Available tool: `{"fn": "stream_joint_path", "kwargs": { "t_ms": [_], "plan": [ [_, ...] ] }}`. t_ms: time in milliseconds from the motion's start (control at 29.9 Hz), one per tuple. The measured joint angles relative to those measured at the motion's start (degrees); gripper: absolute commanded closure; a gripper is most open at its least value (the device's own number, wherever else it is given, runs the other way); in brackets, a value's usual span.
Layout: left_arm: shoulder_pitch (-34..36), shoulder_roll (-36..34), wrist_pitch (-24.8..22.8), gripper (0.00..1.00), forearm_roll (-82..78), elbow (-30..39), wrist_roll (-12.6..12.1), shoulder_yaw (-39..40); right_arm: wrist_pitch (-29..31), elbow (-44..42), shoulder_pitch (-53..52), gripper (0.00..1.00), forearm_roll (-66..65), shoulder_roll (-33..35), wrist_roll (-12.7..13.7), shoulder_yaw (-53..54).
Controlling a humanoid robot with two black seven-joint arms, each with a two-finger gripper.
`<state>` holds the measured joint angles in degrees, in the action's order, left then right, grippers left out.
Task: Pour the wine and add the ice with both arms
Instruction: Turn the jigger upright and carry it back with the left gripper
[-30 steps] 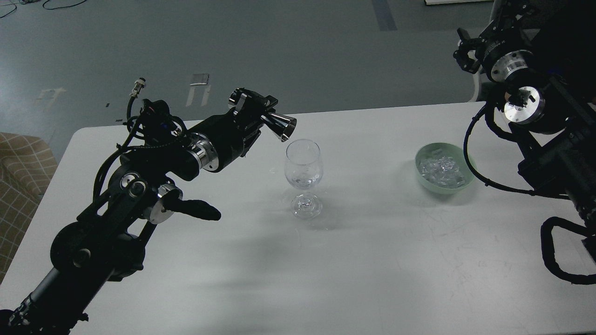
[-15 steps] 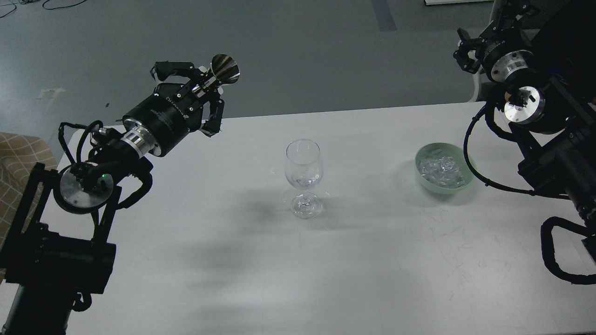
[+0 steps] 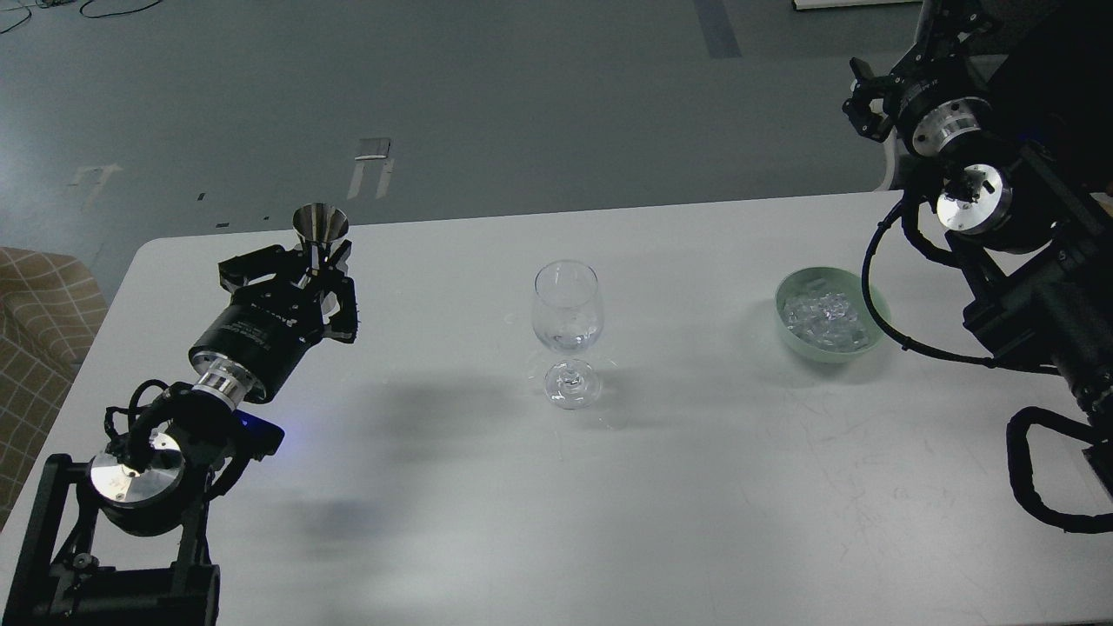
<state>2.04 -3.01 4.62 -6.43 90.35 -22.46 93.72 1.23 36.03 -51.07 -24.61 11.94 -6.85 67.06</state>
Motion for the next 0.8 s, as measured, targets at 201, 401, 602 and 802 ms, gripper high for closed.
{"fn": "stream_joint_path", "kwargs": {
  "t_ms": [201, 401, 602, 802],
  "plan": [
    [-1.06, 0.0, -2.83, 1.0, 0.1, -4.79, 1.2, 1.02, 0.0, 0.0, 0.09, 0.0, 0.0, 0.02, 0.0, 0.0],
    [-1.28, -0.19, -3.78, 0.72, 0.1, -9.21, 1.92, 1.95, 0.0, 0.0, 0.17, 0.0, 0.0, 0.02, 0.0, 0.0],
    [-1.34, -0.24, -3.83, 0.55, 0.05, -10.71, 2.19, 1.99, -0.21, -0.03, 0.26, 0.0, 0.0, 0.0, 0.0, 0.0],
    [-1.49, -0.1, -3.83, 0.5, 0.01, -11.33, 3.85, 1.96, -0.26, -0.08, 0.35, 0.0, 0.0, -0.07, 0.0, 0.0]
  ]
}}
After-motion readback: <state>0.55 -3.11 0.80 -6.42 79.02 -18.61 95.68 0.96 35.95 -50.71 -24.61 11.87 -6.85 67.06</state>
